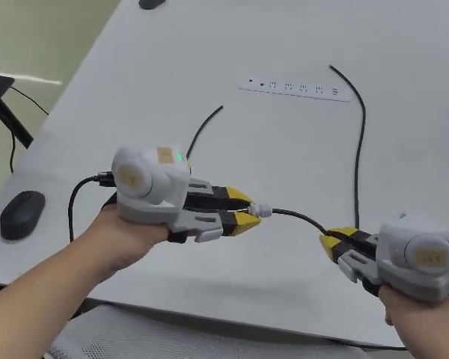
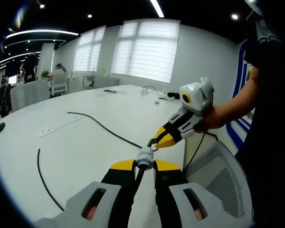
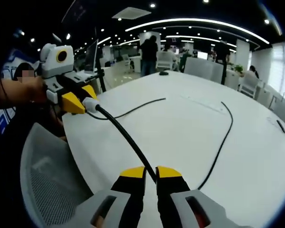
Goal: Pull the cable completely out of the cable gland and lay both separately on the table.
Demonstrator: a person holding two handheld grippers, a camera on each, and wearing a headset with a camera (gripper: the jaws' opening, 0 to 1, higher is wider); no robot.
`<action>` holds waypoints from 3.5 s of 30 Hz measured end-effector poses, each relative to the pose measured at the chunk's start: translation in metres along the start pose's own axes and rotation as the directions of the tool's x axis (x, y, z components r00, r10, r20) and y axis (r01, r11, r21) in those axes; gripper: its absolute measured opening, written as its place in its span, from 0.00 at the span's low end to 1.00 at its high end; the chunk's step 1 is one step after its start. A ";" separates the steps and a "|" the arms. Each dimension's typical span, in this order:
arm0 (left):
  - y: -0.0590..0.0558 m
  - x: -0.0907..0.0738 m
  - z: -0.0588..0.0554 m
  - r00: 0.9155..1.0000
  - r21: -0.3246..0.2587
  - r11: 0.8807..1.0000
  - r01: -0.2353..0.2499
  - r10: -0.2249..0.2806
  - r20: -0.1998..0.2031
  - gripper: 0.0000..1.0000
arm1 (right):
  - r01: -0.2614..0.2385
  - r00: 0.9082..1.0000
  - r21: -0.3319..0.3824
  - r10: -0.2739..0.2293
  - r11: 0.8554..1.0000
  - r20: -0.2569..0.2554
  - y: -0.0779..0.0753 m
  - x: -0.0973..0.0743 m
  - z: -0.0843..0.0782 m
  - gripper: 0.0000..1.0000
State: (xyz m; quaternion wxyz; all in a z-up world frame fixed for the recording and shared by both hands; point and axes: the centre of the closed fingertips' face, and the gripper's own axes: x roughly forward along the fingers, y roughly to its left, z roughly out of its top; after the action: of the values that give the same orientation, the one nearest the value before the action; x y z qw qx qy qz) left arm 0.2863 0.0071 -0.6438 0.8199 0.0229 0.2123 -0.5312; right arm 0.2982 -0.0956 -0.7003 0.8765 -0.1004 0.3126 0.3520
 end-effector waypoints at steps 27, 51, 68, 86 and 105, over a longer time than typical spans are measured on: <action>-0.009 -0.001 -0.010 0.999 -0.001 1.000 0.027 -0.027 -0.029 0.15 | -0.057 0.997 -0.506 0.071 0.861 0.008 0.077 0.010 0.058 0.06; -0.012 0.004 -0.016 0.999 -0.010 1.000 0.026 -0.027 -0.035 0.15 | -0.083 0.996 -0.426 0.087 0.901 -0.011 0.075 0.016 0.047 0.00; -0.011 0.001 -0.010 1.000 -0.016 1.000 0.015 -0.016 -0.022 0.15 | -0.037 0.999 -0.349 0.039 0.936 -0.001 0.052 0.012 0.039 0.00; -0.012 0.000 -0.008 1.000 -0.020 1.000 0.002 -0.002 -0.005 0.15 | 0.041 0.999 -0.089 -0.043 0.995 -0.026 0.011 0.010 0.006 0.00; -0.011 -0.002 -0.008 1.000 -0.030 1.000 -0.004 0.004 -0.001 0.15 | 0.058 0.996 0.133 -0.049 0.989 -0.071 -0.008 0.017 -0.025 0.01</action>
State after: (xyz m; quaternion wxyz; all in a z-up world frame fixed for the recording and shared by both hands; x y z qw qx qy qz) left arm 0.2736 0.0061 -0.6480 0.8212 0.0111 0.2207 -0.5261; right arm 0.3012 -0.1018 -0.7307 0.8795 -0.0610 0.3622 0.3027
